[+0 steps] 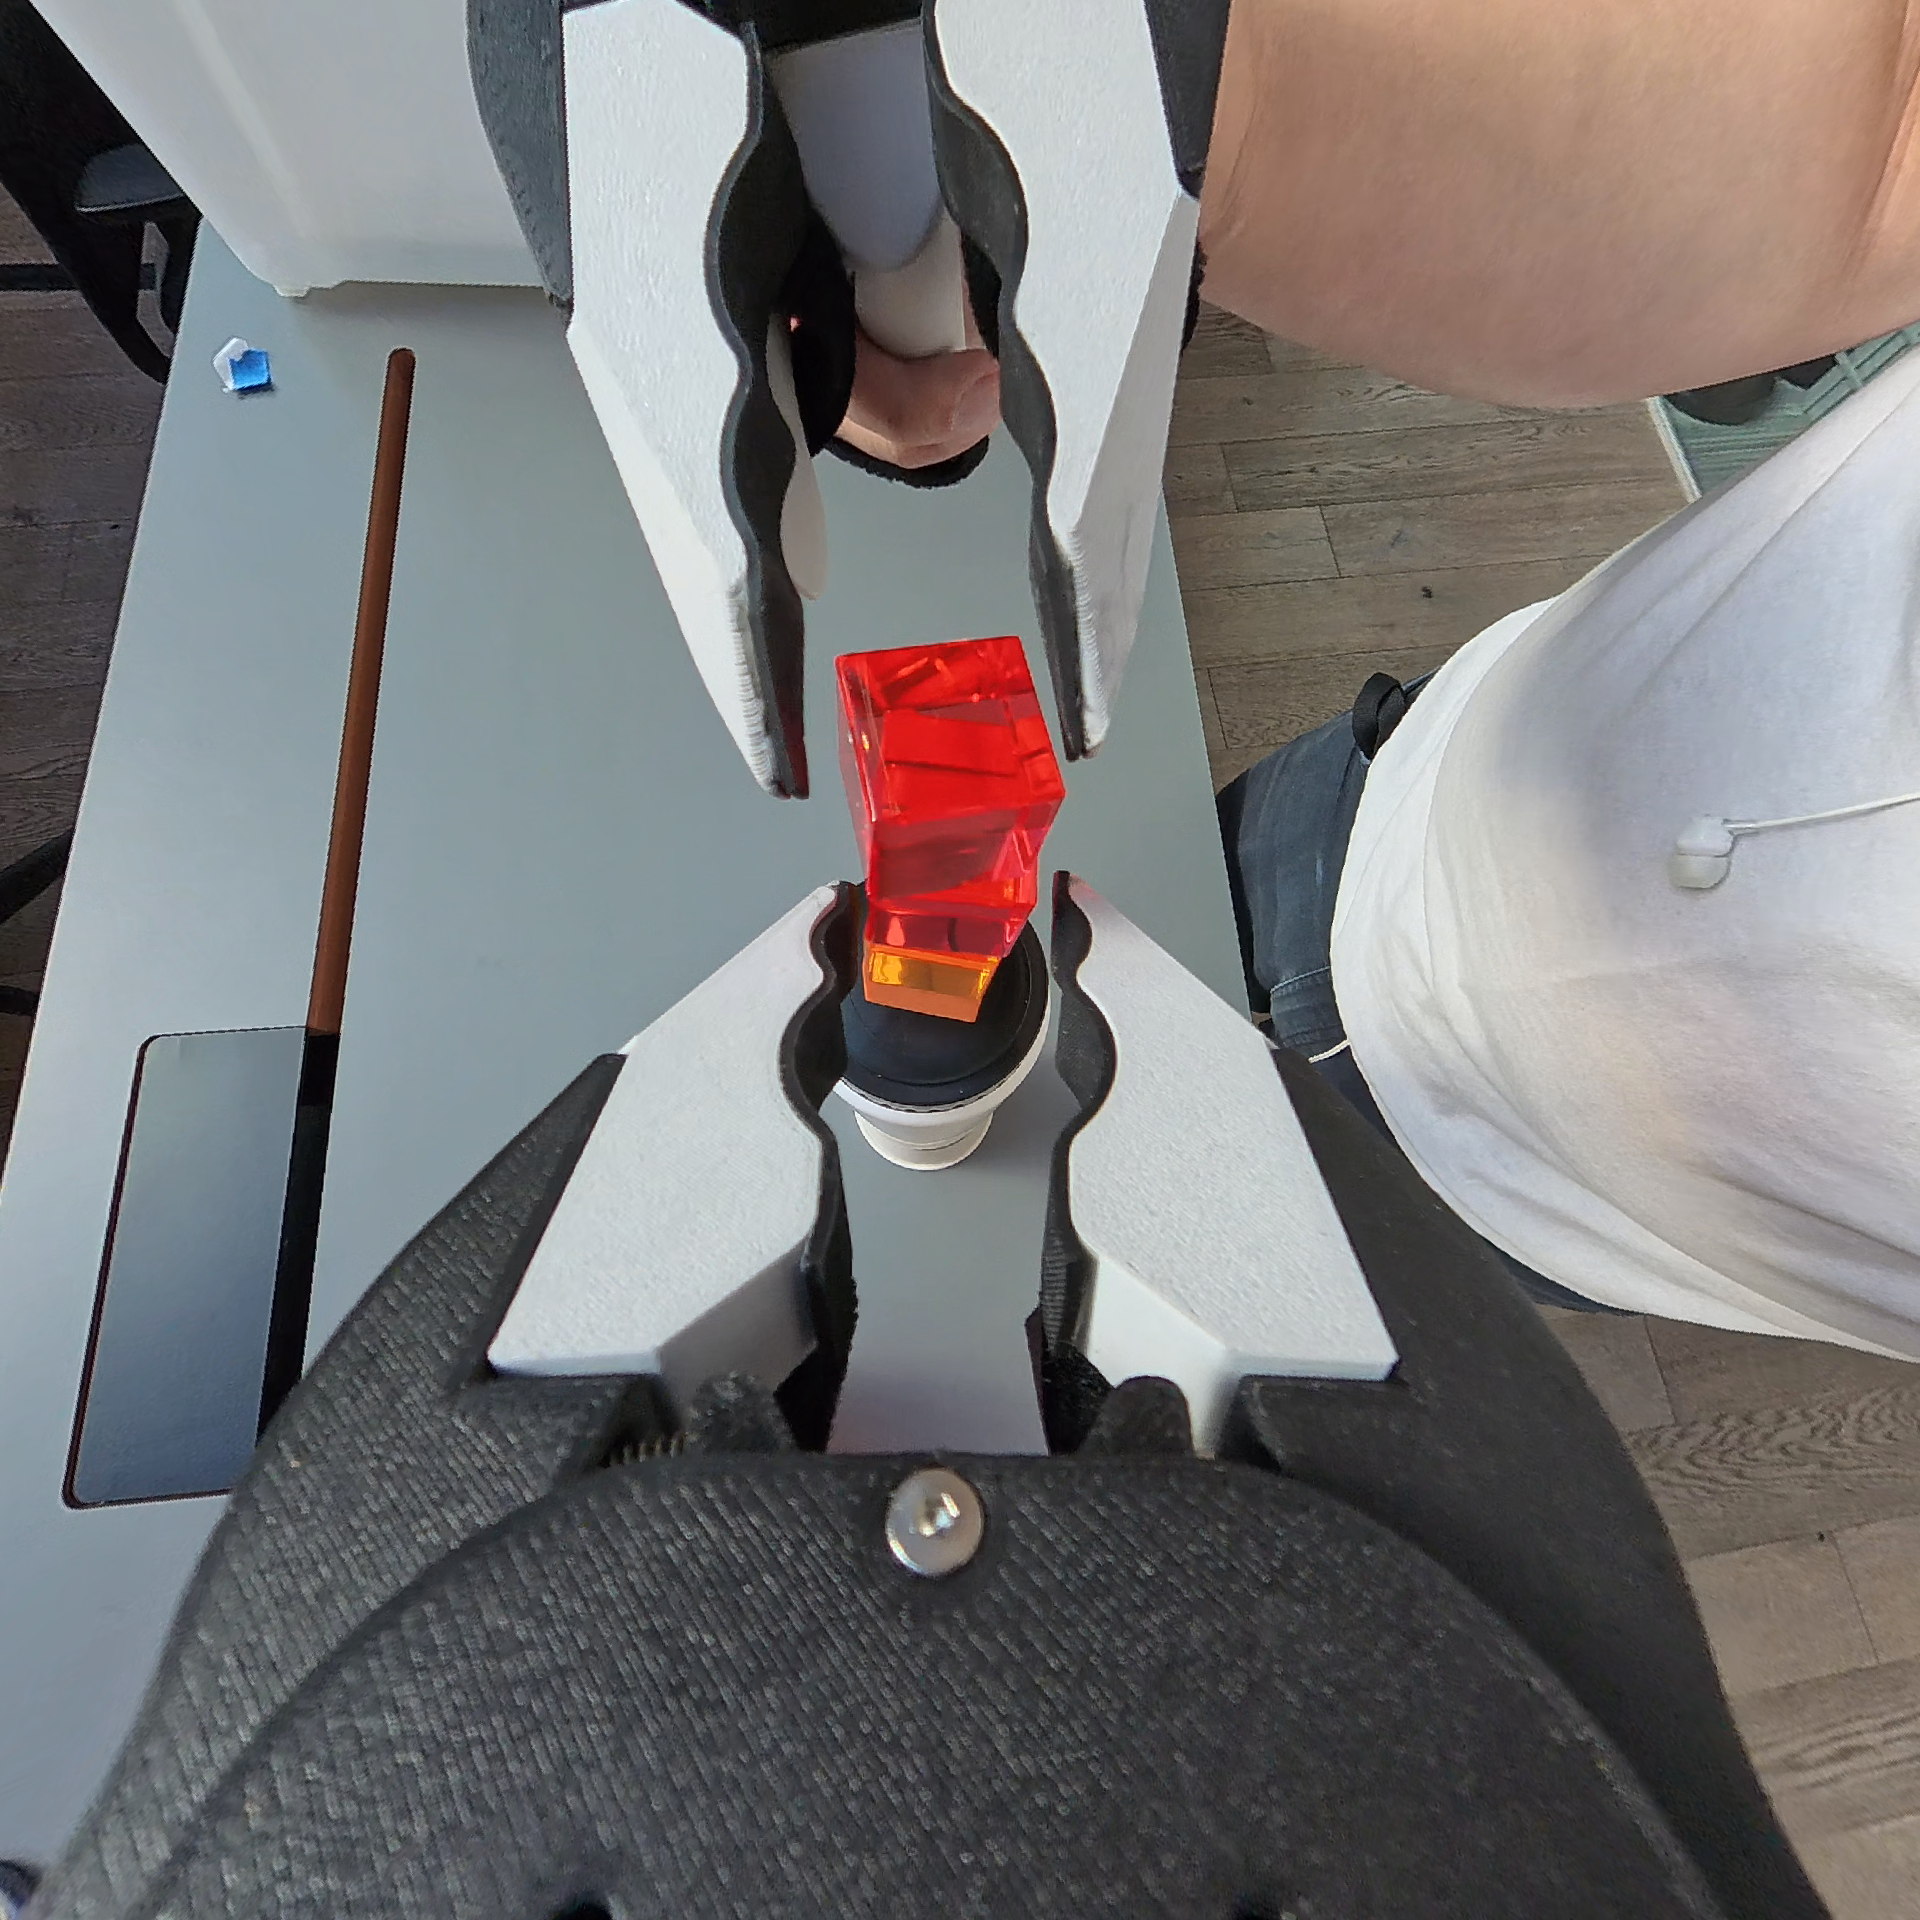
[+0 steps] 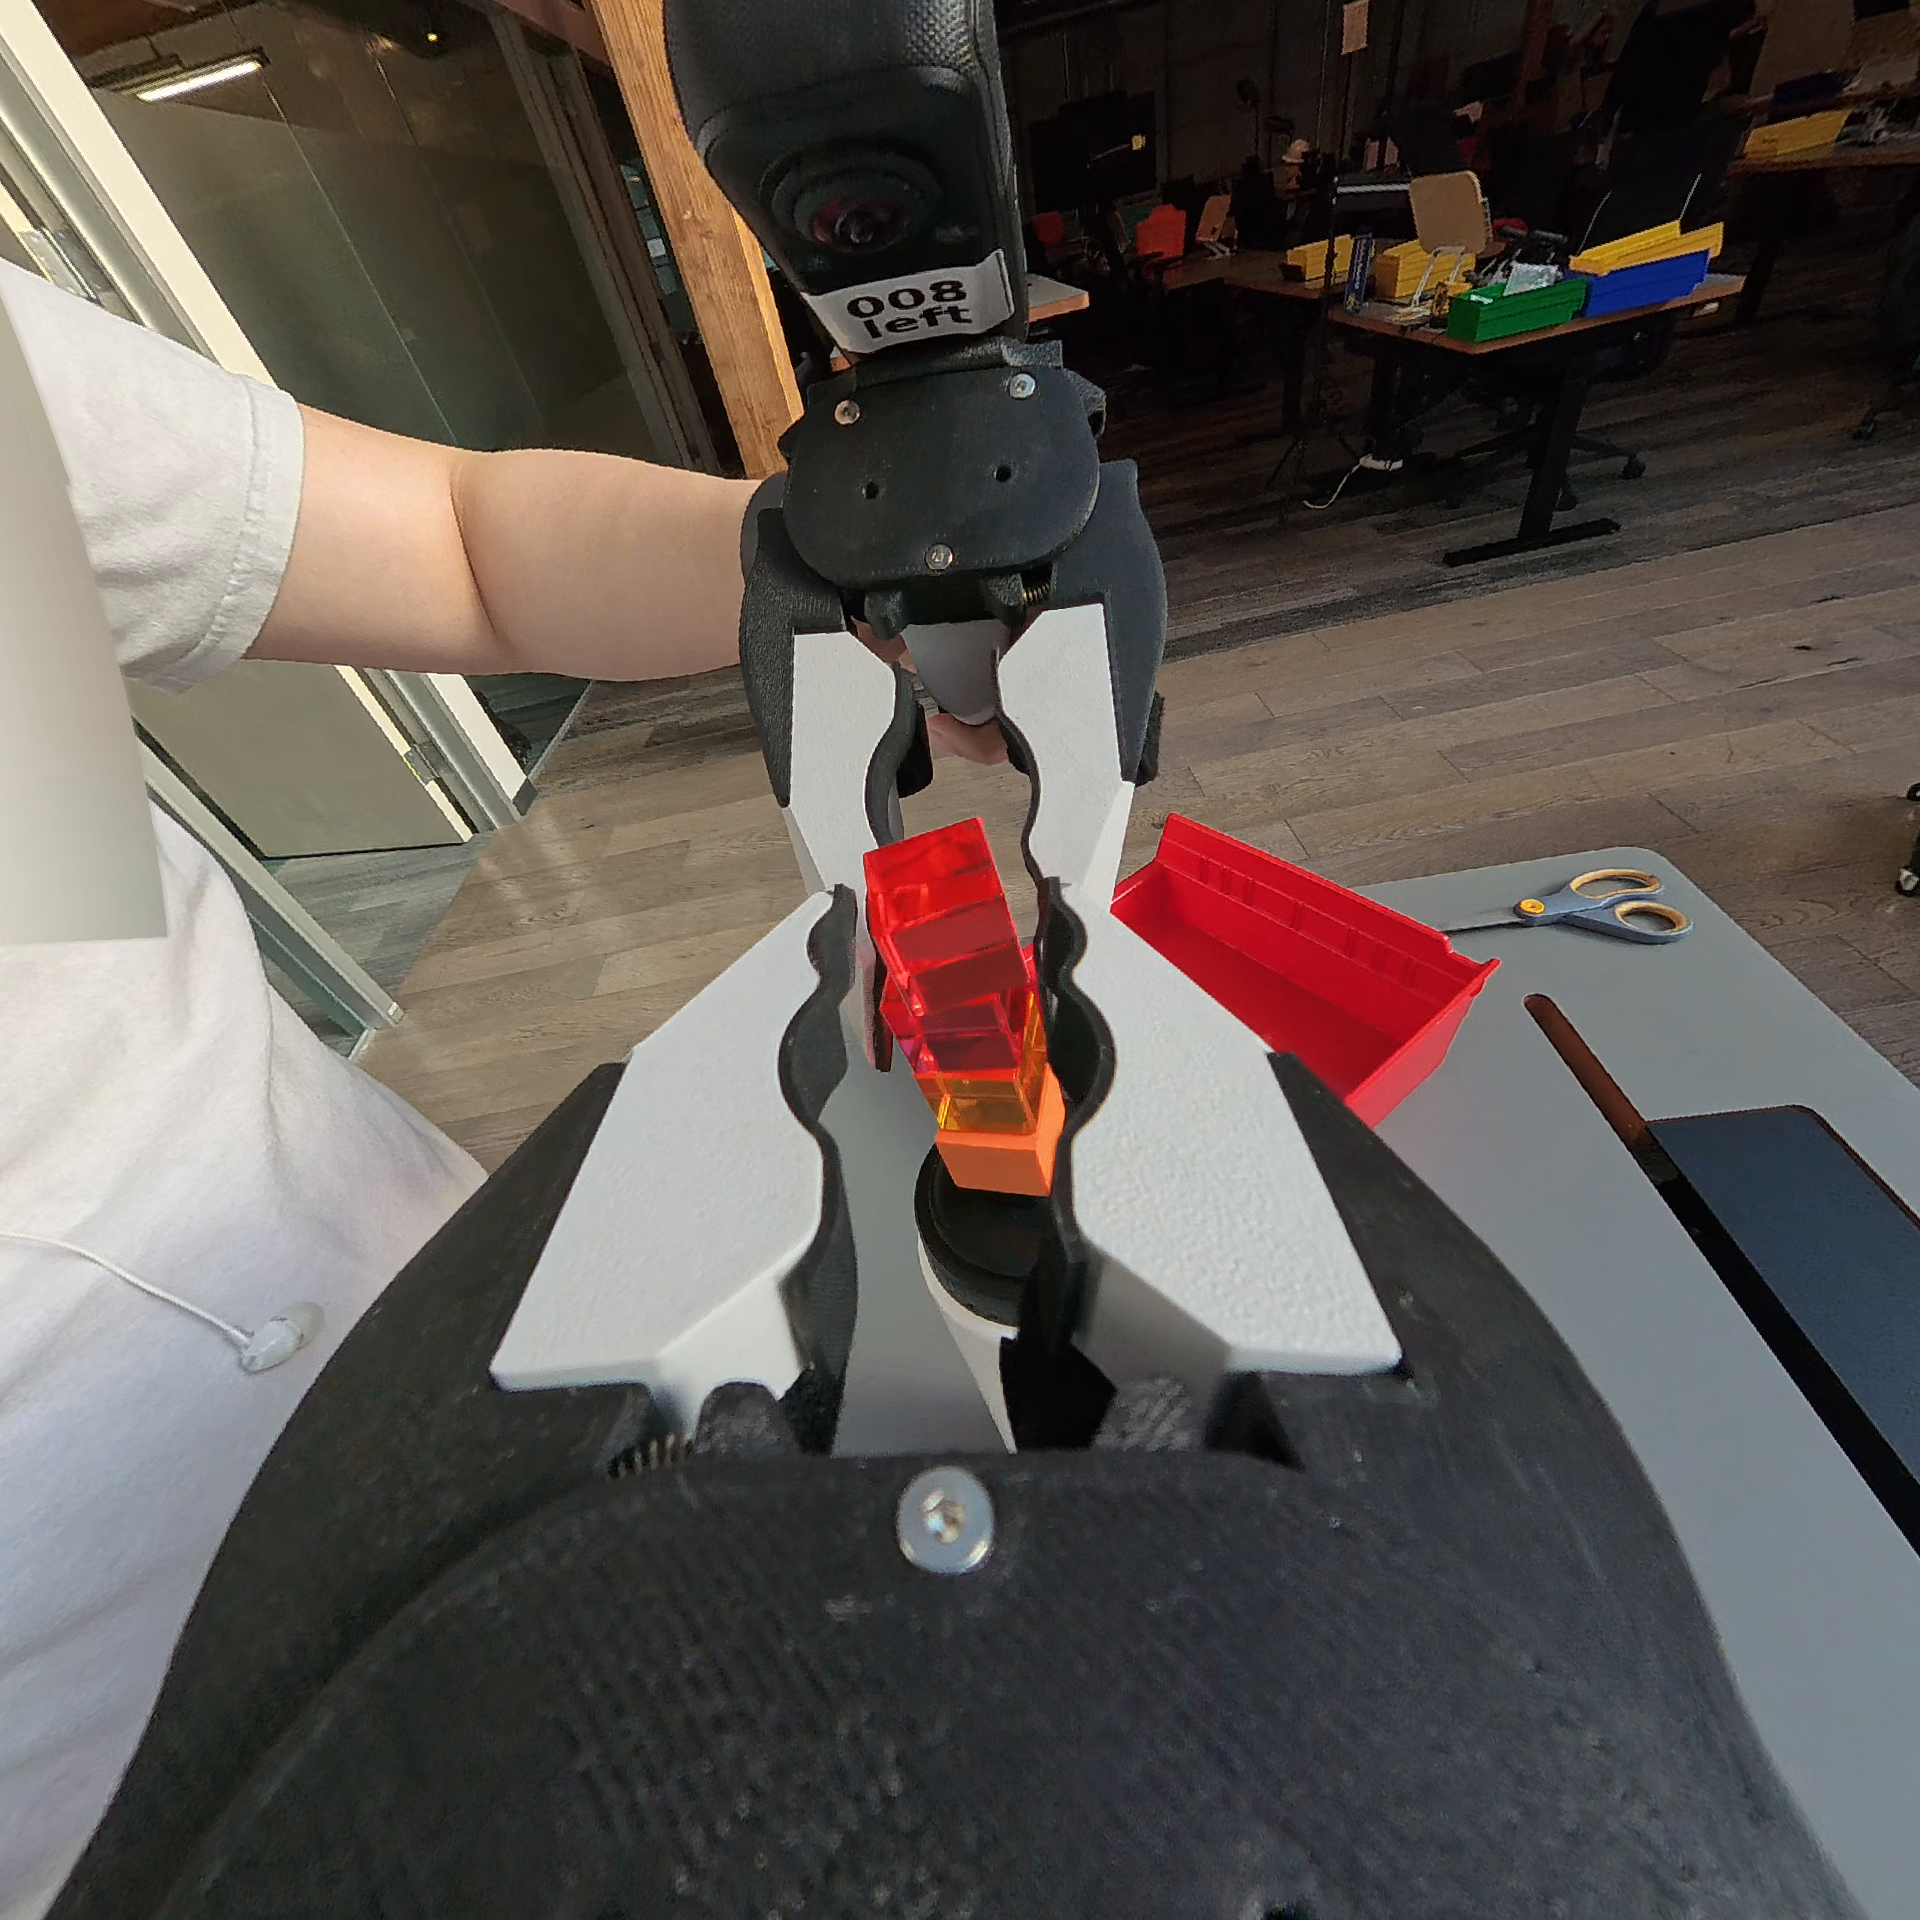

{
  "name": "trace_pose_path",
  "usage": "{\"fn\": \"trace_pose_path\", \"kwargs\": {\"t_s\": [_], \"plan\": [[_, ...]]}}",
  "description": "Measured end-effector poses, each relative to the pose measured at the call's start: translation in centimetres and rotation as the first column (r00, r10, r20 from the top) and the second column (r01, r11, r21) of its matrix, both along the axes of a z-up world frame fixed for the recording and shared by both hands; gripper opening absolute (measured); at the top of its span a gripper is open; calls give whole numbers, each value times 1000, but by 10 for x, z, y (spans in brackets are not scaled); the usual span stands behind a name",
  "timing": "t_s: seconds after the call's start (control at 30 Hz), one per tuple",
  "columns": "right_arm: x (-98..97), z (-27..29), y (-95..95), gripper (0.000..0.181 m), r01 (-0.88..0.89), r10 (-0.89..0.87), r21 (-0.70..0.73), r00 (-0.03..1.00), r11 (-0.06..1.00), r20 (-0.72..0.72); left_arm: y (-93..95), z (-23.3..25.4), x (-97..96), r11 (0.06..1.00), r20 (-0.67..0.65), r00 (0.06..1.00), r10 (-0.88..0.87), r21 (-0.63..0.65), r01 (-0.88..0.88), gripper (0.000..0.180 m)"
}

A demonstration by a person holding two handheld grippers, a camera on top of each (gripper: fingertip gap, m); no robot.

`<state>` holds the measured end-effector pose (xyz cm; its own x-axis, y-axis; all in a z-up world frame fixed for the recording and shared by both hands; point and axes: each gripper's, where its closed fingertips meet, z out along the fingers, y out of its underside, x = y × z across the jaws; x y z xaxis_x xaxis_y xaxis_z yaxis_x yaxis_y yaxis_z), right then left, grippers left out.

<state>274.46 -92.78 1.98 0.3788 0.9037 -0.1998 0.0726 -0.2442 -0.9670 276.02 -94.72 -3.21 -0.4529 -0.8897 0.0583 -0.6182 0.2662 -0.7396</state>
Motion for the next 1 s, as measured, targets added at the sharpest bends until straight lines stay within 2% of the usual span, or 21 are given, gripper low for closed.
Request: {"fn": "trace_pose_path", "kwargs": {"t_s": [0.27,0.63,0.77,1.0], "plan": [[0,-3,1,36,-1,1,0,1000,1000,-5,1,-2,1,1000,1,1000,2,-7,-2,38],[5,-2,3,44,12,-12,10,1000,1000,-14,3,3,1,1000,14,1000,20,-11,-19,53],[7,-2,3,46,16,-16,11,1000,1000,-19,5,5,0,1000,24,999,31,-7,-30,53],[15,6,4,56,51,-50,33,998,998,-32,13,11,-14,997,40,996,75,3,-76,57]]}}
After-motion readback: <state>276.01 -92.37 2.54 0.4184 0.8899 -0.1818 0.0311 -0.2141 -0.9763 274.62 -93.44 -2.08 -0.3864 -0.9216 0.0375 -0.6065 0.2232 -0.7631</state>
